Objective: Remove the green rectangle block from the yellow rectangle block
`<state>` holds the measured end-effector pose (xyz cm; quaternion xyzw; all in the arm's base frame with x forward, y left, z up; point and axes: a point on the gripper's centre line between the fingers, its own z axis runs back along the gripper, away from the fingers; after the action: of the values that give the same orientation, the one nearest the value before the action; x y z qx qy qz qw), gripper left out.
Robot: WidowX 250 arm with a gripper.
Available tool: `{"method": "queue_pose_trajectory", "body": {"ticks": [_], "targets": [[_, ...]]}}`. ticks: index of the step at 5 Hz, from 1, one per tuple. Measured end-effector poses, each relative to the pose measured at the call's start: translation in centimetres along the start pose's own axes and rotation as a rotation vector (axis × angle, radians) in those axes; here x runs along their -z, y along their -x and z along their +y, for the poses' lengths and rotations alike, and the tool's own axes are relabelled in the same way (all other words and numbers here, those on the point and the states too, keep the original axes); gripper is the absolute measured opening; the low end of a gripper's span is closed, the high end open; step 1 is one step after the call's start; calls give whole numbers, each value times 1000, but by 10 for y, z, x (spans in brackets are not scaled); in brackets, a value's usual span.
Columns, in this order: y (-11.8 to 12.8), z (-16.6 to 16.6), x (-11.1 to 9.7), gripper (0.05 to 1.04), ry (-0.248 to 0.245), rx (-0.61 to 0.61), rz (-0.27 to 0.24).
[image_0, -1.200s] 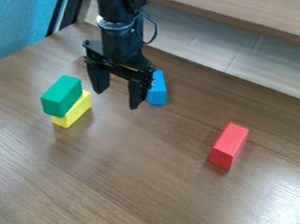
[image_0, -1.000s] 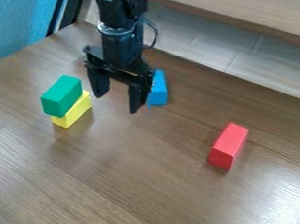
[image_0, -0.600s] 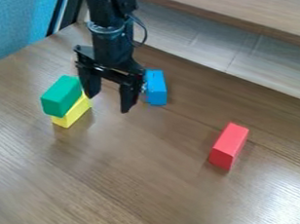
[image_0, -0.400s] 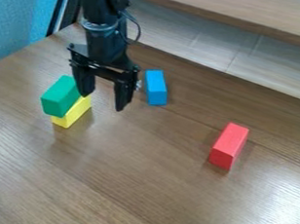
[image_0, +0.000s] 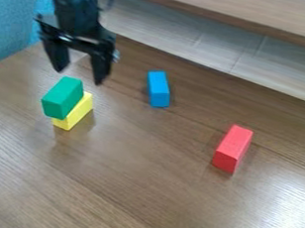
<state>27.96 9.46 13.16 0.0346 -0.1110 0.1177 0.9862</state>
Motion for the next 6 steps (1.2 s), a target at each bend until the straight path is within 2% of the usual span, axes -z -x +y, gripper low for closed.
{"method": "queue_pose_trajectory", "body": {"ticks": [1,3,6], "targets": [[2,14,-2,1000,7,-36,-6],[4,37,21,1000,18,-91,42],[1,46,32,1000,17,-132,24]]}}
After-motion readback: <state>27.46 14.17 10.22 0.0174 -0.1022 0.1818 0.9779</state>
